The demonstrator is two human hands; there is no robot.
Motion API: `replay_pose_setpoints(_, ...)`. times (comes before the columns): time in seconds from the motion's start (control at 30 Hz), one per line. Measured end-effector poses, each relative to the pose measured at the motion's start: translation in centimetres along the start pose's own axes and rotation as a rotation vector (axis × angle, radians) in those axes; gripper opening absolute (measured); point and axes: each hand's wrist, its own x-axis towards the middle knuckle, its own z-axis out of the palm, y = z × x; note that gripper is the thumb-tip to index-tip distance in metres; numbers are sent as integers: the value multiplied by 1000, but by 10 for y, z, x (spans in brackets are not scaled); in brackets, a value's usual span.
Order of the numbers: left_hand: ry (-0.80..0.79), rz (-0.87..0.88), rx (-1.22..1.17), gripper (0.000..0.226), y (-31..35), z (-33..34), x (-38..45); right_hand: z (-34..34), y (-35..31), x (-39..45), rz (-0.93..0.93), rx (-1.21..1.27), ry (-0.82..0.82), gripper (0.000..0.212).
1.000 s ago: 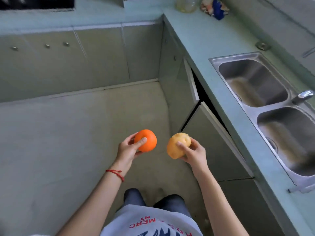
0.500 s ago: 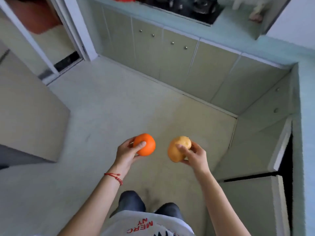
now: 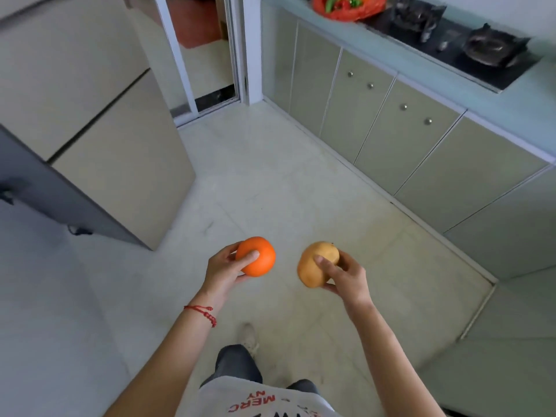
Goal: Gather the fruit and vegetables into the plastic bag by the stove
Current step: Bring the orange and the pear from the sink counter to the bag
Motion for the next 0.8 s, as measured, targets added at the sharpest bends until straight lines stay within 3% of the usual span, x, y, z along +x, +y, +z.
replay_pose_setpoints(0.43,-33,10,18,47,93,-12,138,71,-71,112,5,23,58,42)
replay_pose_setpoints(0.8,-43,3,33,46,168,47,280,92,-150,259,-6,2,88,46)
